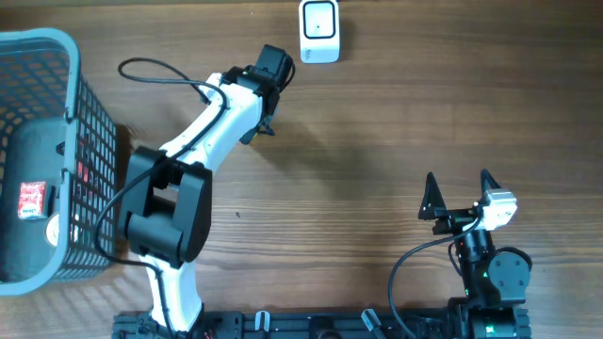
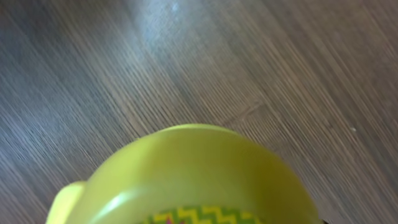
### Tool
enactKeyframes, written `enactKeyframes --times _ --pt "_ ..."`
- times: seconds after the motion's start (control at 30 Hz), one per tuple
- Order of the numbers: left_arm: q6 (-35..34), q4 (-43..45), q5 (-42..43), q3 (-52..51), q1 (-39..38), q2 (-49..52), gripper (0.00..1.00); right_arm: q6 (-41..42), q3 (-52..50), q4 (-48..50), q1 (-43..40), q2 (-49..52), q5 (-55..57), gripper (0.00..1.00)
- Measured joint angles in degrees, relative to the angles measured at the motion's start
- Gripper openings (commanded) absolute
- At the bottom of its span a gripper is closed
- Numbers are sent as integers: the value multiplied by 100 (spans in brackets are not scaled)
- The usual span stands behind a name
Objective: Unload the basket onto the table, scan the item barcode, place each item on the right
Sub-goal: 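Set the Mentos bottle down on the table below the scanner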
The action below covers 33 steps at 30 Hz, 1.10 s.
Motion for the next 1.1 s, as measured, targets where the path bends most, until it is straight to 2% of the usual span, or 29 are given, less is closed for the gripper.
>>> enactKeyframes --times 0.23,0.5,0.87,0.97,1.03,1.07,1.1 --pt "-522 136 -85 0 -306 37 51 2 -2 0 0 0 0 100" --pt "-619 155 -680 0 -813 216 55 0 0 0 0 0 0 100" --pt "-640 146 -942 0 -839 627 62 0 0 0 0 0 0 100" --pt "-643 138 -949 0 -839 627 72 2 0 0 0 0 0 100" --pt "-667 101 -960 0 -839 627 93 2 0 0 0 0 0 100" --pt "-658 70 -968 0 -839 627 100 2 0 0 0 0 0 100" --pt "-699 46 -979 0 -839 627 100 2 0 0 0 0 0 100"
